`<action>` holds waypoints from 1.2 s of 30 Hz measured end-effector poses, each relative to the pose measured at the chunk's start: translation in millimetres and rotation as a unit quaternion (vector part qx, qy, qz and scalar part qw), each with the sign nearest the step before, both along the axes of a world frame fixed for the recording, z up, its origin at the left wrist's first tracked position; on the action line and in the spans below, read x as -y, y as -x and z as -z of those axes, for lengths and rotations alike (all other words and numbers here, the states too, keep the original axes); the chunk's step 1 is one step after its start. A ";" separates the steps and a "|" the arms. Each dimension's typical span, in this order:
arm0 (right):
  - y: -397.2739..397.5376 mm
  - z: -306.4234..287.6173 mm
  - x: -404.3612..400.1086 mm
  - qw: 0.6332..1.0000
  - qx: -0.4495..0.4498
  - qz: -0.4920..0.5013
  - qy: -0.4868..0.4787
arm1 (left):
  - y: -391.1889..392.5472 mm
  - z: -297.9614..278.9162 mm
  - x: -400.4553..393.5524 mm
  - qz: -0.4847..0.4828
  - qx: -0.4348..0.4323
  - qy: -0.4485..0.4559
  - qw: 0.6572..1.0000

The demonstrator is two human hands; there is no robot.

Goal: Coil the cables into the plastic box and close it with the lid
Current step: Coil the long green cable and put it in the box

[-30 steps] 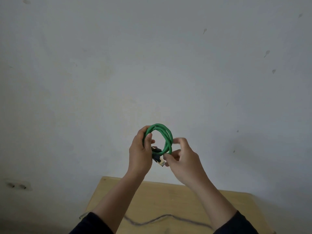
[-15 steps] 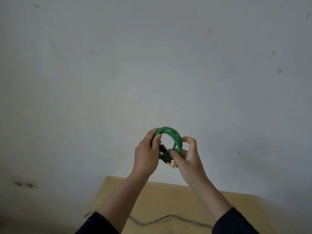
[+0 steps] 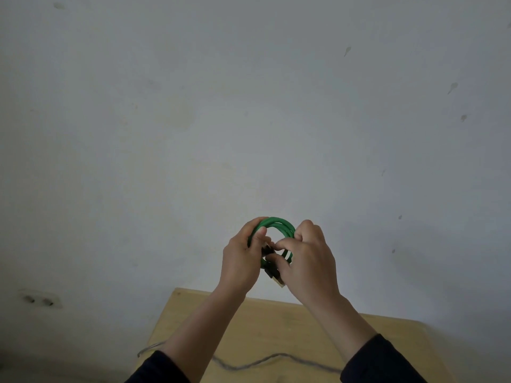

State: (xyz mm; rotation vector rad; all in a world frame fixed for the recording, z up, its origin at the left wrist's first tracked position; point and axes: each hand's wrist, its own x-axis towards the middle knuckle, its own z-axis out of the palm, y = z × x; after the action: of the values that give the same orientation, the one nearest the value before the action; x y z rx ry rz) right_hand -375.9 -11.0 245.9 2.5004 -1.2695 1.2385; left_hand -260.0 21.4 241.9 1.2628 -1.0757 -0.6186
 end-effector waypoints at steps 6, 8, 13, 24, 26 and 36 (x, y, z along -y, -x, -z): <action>-3.1 0.9 2.1 0.999 0.015 -0.029 0.038 | 0.9 -0.1 7.7 0.067 -0.108 0.000 0.992; -1.7 2.3 4.1 0.997 0.037 -0.064 0.027 | -0.2 -0.8 11.1 0.074 -0.140 -0.005 0.987; 1.7 13.9 12.4 0.983 0.097 -0.154 0.001 | -3.7 1.6 15.3 0.080 -0.184 -0.025 0.979; -11.7 35.3 14.5 0.970 0.178 -0.125 -0.110 | -7.7 23.2 17.2 0.086 -0.097 -0.026 0.991; -14.5 38.9 12.7 0.972 0.173 -0.112 -0.110 | -4.7 30.2 13.6 0.066 -0.081 -0.033 0.994; 11.2 112.5 -29.5 0.968 0.160 0.020 -0.190 | 8.8 100.3 -23.2 -0.017 0.015 -0.140 0.990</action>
State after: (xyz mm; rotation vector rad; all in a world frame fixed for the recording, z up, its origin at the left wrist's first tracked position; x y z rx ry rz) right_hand -387.2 18.5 133.4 2.5708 -1.7748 1.5708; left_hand -268.9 44.6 141.6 1.5339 -1.0143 -0.7466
